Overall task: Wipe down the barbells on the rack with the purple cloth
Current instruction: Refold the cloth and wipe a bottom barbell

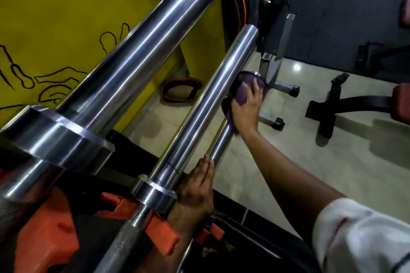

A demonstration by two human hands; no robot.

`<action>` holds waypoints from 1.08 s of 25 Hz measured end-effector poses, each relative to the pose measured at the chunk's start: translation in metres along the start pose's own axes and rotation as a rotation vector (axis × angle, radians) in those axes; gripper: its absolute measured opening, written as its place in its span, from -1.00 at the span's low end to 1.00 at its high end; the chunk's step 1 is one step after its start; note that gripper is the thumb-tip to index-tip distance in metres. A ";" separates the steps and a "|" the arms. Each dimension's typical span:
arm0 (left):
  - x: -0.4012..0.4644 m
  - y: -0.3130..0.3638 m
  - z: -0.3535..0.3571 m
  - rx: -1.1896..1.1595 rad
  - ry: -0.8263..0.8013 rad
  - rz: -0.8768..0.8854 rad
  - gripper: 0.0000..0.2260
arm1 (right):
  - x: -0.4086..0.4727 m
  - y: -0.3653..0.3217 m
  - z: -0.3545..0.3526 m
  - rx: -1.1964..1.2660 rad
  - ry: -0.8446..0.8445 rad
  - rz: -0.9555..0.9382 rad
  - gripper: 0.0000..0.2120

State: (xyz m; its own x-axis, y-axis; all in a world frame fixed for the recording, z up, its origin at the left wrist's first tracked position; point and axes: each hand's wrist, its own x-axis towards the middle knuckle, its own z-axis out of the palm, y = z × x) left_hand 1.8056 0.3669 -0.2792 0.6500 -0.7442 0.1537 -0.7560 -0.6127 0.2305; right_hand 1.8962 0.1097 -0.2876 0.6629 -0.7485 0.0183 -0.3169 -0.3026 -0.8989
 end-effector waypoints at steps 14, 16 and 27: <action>0.001 0.006 -0.015 -0.035 -0.071 -0.011 -0.44 | 0.013 0.002 -0.042 -0.265 -0.387 -0.280 -0.51; 0.002 0.002 -0.012 -0.083 -0.052 -0.001 -0.50 | 0.010 0.003 -0.062 -0.301 -0.434 -0.417 -0.53; -0.094 0.043 -0.058 0.125 -0.156 0.064 -0.11 | -0.082 -0.001 -0.013 -0.414 -0.276 -0.692 -0.61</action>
State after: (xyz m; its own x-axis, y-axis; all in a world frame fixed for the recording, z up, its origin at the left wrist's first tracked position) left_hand 1.7167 0.4260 -0.2276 0.5876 -0.8090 0.0116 -0.8055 -0.5836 0.1023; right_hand 1.8335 0.1638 -0.2828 0.9232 -0.1612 0.3489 0.0334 -0.8707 -0.4907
